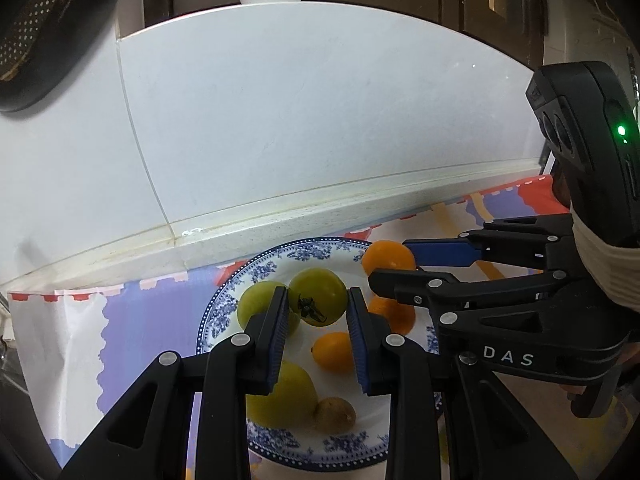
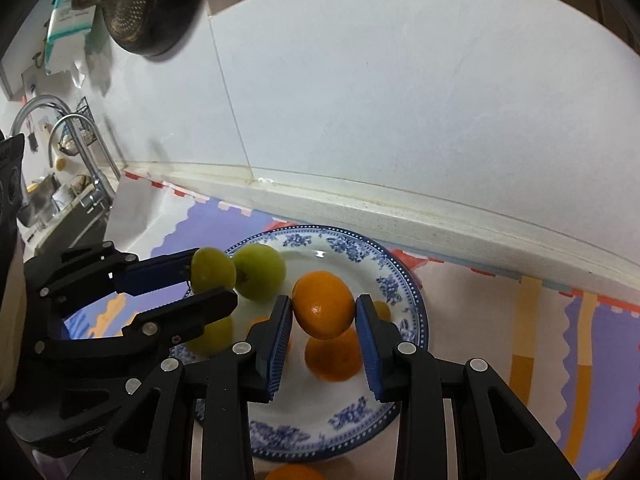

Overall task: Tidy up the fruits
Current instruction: 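Carry the green fruit and orange onto the plate and open both tools, then lift both tools off the plate toward the last two fruits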

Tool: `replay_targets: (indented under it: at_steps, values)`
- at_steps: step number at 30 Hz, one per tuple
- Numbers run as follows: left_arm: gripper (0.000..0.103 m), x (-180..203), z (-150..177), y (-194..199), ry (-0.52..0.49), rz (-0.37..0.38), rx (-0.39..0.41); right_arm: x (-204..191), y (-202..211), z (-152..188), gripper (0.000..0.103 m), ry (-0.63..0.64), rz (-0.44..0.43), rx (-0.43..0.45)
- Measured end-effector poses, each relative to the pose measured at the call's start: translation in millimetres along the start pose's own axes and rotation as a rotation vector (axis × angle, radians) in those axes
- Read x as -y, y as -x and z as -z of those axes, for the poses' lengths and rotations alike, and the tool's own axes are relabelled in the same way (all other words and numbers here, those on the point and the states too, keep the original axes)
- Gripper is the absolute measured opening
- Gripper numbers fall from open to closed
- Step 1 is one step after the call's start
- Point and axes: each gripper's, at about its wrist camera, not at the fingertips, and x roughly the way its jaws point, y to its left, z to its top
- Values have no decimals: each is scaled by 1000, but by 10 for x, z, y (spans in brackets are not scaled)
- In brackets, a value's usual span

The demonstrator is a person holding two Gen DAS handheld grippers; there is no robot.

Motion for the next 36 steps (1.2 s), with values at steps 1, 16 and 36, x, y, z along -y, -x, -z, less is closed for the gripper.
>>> replay_targets:
  at_steps: [1, 16, 36]
  values:
    - [29, -7, -3, -19, -1, 2, -2, 8, -20, -6, 33, -2, -1, -1]
    - [35, 8, -2, 43, 14, -16, 5, 19, -38, -56, 36, -4, 16, 26]
    - [77, 192, 107, 951, 30, -145, 138, -195, 812, 108, 65, 12, 109, 151]
